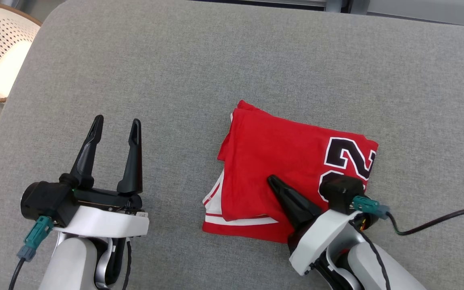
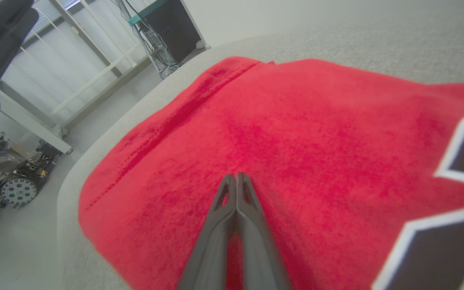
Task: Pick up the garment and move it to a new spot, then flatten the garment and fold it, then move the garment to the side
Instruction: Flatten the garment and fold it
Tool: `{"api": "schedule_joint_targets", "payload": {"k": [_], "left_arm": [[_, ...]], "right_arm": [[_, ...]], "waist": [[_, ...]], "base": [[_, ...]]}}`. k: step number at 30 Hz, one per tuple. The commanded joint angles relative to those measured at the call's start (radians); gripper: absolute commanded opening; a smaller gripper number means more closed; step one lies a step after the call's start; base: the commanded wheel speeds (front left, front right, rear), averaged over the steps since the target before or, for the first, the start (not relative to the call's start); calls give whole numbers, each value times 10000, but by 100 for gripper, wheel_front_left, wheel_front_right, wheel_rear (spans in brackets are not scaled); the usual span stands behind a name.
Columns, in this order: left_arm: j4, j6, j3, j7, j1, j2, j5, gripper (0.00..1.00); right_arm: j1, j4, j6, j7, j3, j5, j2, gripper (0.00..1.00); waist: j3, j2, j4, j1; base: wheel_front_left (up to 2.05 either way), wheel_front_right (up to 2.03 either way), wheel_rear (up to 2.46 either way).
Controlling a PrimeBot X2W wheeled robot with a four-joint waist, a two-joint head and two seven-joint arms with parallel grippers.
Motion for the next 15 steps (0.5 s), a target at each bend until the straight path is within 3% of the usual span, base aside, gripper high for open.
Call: {"api": "schedule_joint_targets", "payload": {"k": [1, 7, 15], "left_arm": [[-54, -67, 44, -32, -144, -51, 48, 100], [-125, -104, 275, -36, -21, -146, 169, 100], [-176, -239, 608, -36, 215, -133, 308, 100]], "right_arm": [[-95, 3, -1, 142, 224, 27, -91, 0], [-185, -345, -1, 417, 933, -98, -255, 0], [305, -1495, -1, -346, -583, -669, -303, 0]], "waist": [[27, 0, 30, 0], [29, 0, -130, 0], [-300, 0, -798, 0]], "base": [[0, 0, 0], [0, 0, 0], [0, 0, 0]]}}
